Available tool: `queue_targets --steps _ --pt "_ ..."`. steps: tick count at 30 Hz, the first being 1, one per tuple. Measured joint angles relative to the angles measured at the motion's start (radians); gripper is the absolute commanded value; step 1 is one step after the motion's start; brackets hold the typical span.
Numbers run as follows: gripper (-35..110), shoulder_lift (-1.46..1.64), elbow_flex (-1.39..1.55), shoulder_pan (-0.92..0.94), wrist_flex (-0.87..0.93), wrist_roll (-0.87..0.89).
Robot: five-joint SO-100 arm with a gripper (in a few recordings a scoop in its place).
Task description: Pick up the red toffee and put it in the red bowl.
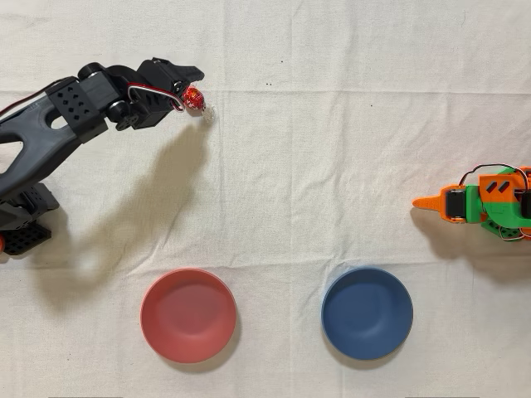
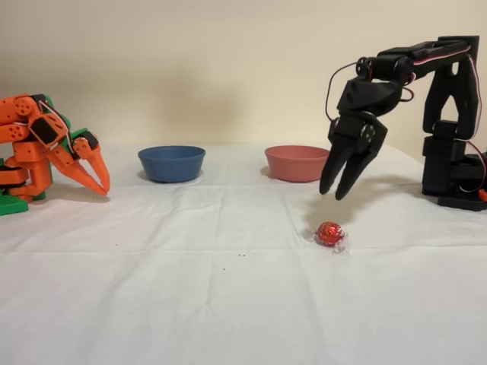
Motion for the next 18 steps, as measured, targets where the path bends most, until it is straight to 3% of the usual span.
queue_targets --steps 18 --pt "30 0.002 0.153 0.000 -0.137 -0.058"
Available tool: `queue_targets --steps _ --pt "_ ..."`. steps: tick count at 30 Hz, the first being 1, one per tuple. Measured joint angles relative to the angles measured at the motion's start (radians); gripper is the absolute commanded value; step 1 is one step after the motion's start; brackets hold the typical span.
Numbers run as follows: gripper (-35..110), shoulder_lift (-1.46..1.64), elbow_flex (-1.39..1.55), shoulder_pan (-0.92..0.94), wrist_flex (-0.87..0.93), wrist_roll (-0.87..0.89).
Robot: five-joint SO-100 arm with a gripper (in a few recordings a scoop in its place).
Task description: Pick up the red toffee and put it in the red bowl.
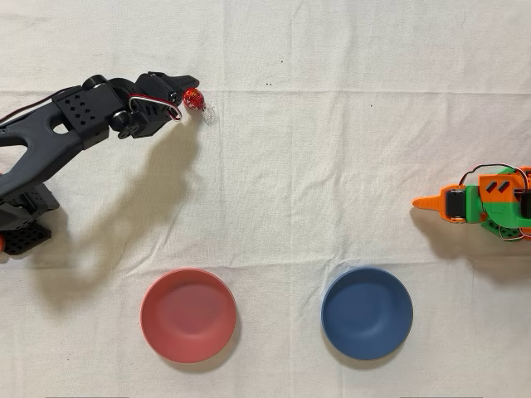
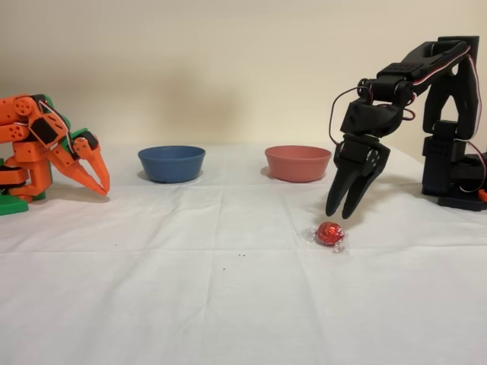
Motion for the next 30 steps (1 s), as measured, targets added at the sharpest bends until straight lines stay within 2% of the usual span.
queue_targets --steps 30 --pt "30 -0.143 -0.032 0.005 -0.109 0.011"
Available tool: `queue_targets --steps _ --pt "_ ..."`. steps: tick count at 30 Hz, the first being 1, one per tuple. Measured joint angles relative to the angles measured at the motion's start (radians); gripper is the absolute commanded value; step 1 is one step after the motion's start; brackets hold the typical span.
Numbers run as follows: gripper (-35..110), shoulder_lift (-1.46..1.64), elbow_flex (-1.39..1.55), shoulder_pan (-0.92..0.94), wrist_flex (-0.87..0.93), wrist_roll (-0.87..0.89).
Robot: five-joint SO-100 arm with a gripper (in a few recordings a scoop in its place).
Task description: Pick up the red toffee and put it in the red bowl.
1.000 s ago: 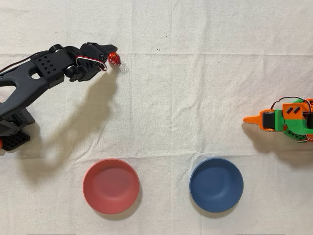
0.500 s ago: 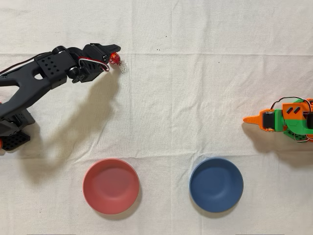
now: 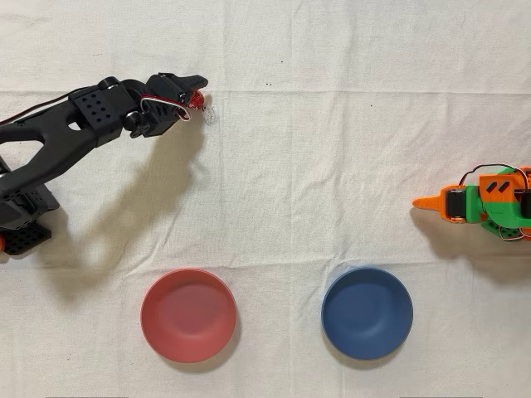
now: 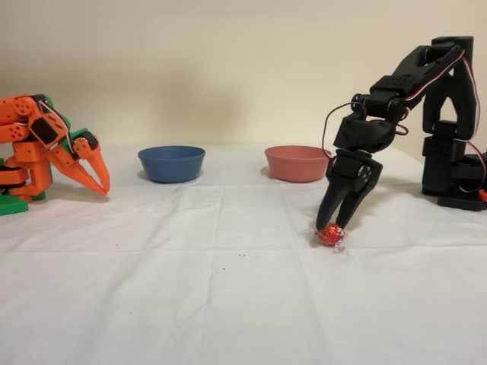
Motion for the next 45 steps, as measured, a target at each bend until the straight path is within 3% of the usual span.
queue_targets --steps 19,29,45 --pt "24 -0.072 -0.026 0.000 -0.057 -0.028" --pt "13 -0.072 -0.032 -0.002 -0.057 -0.028" --pt "11 -0.072 -0.032 0.006 -0.023 -0.018"
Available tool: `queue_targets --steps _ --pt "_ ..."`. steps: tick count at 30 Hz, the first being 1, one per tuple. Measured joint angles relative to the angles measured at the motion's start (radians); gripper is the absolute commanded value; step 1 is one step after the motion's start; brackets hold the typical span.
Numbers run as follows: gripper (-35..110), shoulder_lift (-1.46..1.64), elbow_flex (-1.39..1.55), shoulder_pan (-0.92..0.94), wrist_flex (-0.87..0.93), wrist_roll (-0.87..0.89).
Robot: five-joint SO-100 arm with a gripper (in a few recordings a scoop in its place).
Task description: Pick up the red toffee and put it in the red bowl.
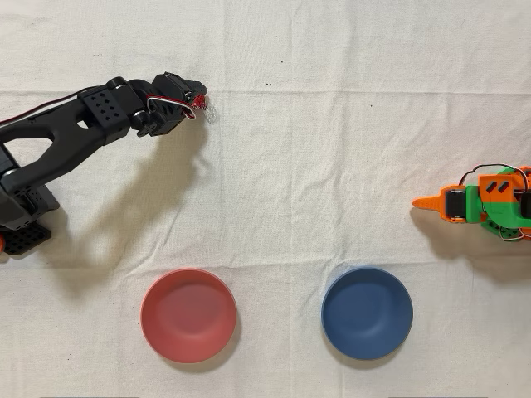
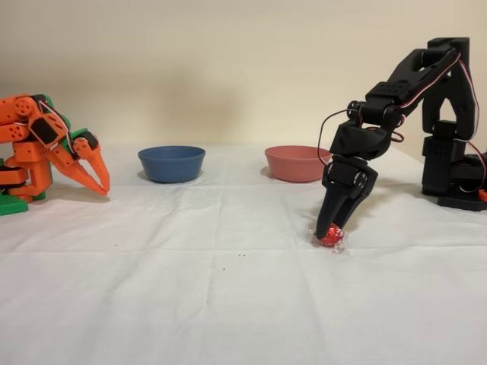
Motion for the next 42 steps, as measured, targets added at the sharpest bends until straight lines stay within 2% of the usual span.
queue_targets --steps 11,31,42 --pt "12 0.098 0.081 0.055 0.060 0.008" --pt "11 0.614 0.362 0.149 0.227 0.008" --pt "12 0.815 0.314 0.354 0.370 -0.078"
